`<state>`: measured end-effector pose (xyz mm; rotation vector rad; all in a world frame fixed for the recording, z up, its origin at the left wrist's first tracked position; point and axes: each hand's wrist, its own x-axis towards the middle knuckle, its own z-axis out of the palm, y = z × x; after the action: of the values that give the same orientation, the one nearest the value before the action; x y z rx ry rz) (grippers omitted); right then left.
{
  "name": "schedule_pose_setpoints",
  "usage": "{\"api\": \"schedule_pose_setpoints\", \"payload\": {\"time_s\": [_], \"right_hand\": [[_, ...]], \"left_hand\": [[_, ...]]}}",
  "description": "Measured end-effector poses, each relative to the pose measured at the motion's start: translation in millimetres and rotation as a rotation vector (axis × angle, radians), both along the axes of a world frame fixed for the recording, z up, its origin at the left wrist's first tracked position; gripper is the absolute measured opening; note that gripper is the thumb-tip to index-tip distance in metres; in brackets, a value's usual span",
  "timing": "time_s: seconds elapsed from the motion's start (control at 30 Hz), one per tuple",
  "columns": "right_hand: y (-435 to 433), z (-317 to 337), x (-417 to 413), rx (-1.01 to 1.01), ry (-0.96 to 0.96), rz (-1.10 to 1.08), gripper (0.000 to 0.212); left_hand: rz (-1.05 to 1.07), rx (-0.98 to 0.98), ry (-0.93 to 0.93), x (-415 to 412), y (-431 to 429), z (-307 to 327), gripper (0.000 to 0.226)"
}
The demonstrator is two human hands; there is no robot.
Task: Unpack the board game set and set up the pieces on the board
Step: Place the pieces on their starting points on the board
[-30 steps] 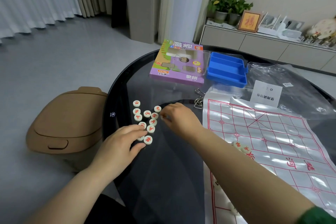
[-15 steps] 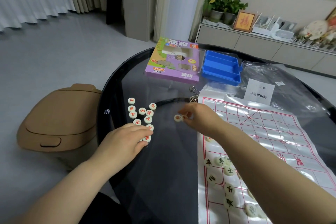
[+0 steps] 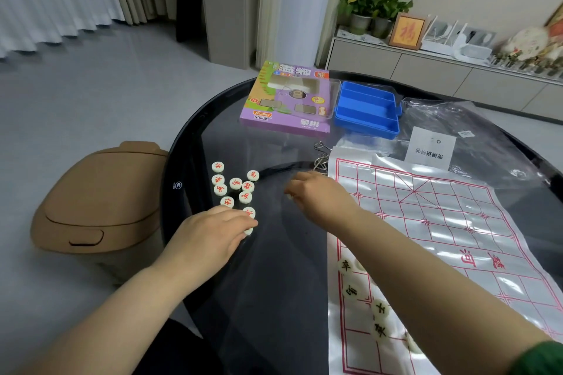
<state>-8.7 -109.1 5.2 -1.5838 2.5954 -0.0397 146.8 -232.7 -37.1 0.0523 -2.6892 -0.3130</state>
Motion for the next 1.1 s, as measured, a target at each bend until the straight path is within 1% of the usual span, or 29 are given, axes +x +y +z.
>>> {"api": "schedule_pose_setpoints", "payload": {"time_s": [0.1, 0.17, 0.2, 0.3, 0.33, 0.47, 0.57, 0.67, 0.77, 0.83, 0.93, 1.03, 1.1], "right_hand": [[1.7, 3.6, 0.1, 0.01, -0.033, -0.001, 0.03], [7.7, 6.9, 0.0, -0.026, -0.068, -0.017, 0.029], [12.2, 9.5, -0.6, -0.055, -0.082, -0.033, 0.028], [30.0, 20.2, -5.8, -0.118, -0.104, -0.092, 0.027], [37.2, 24.0, -8.3, -0.127, -0.1, -0.111, 0.027], [72.6, 37.9, -20.3, -0.122, -0.101, -0.225, 0.028], [102.0, 41.7, -27.3, -0.109, -0.108, -0.307, 0.027], [125.6, 36.9, -27.9, -0.067, -0.114, -0.357, 0.026], [139.2, 29.7, -25.1, -0.053, -0.128, -0.364, 0.026], [143.4, 26.1, -23.6, -0.051, -0.133, -0.362, 0.027], [147.5, 20.1, -23.4, -0.061, -0.139, -0.358, 0.029], [152.2, 13.8, -22.4, -0.069, -0.16, -0.366, 0.029], [156.2, 11.5, -22.3, -0.074, -0.174, -0.374, 0.03]], "left_hand": [[0.006, 0.016, 0.002, 2.2, 1.5, 3.2, 0.022], [0.027, 0.077, -0.043, 4.8, 4.3, 6.1, 0.037], [0.053, 0.102, -0.065, 5.2, 5.6, 7.1, 0.04], [0.123, 0.227, -0.104, 1.0, 9.3, 11.3, 0.031], [0.113, 0.244, -0.123, -1.9, 10.8, 12.0, 0.03], [0.092, 0.172, -0.161, -11.6, 14.3, 13.9, 0.03], [-0.026, 0.012, -0.166, -17.8, 14.7, 11.1, 0.035], [-0.09, -0.063, -0.138, -24.4, 20.0, 8.6, 0.021], [-0.059, -0.06, -0.177, -28.2, 31.8, 17.4, 0.027], [-0.003, 0.012, -0.279, -32.8, 39.3, 26.3, 0.021], [0.021, 0.09, -0.31, -45.8, 52.0, 35.9, 0.029], [-0.033, 0.159, -0.274, -65.4, 79.5, 48.0, 0.029], [-0.123, 0.157, -0.319, -81.9, 103.3, 52.2, 0.029]]}}
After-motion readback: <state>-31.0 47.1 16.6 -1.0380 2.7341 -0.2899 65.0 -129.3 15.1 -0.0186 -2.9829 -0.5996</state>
